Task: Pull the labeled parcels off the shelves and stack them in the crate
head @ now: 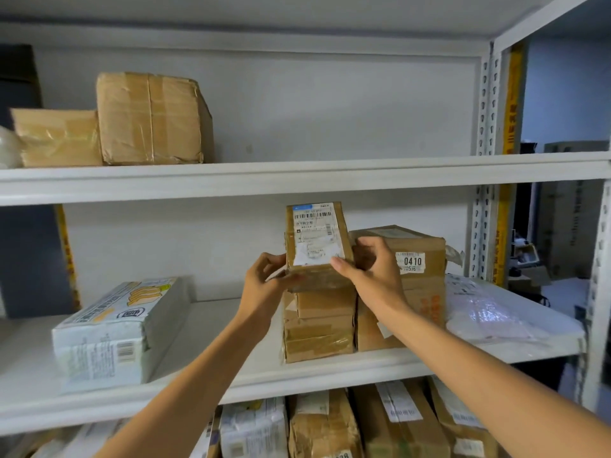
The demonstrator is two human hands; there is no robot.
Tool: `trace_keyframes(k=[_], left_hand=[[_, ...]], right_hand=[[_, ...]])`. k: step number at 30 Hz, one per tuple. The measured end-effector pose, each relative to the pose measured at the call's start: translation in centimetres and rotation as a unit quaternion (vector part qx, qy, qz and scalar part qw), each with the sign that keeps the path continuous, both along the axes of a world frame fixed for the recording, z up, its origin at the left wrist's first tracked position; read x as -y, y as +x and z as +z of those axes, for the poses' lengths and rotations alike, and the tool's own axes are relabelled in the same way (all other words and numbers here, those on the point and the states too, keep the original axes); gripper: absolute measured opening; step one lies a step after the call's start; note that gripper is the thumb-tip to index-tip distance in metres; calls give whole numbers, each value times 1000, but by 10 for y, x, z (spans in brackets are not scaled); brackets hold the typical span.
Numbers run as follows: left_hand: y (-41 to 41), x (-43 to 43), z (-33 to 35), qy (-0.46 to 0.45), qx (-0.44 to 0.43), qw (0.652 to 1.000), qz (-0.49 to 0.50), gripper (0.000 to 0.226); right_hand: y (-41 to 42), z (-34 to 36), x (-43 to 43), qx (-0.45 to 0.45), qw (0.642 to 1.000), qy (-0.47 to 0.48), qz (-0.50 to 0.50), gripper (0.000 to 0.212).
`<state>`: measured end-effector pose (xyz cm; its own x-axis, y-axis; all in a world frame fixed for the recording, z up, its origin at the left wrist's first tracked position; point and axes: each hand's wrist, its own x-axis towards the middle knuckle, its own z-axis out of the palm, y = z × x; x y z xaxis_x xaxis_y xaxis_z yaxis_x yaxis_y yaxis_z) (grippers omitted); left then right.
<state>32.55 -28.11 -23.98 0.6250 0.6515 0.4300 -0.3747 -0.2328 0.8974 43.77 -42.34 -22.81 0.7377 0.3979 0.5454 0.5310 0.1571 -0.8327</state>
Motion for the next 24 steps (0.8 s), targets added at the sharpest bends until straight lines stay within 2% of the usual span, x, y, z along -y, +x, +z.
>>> trace_keyframes(k=[3, 6, 10, 24], left_hand=[[-16, -6, -15, 11, 9, 1000, -26, 39], [-26, -8, -29, 25, 4, 999, -48, 61], [-35, -10, -39, 30, 0, 997, -67, 73], [-60, -13, -40, 57, 5, 995, -83, 76]], right_hand=[[-9, -10, 3, -8, 999, -37, 22, 79], [-19, -17, 7, 6, 997, -66, 40, 81], [-28, -22, 8, 9, 996, -83, 40, 87], [-38, -35, 2, 22, 996, -84, 37, 100]])
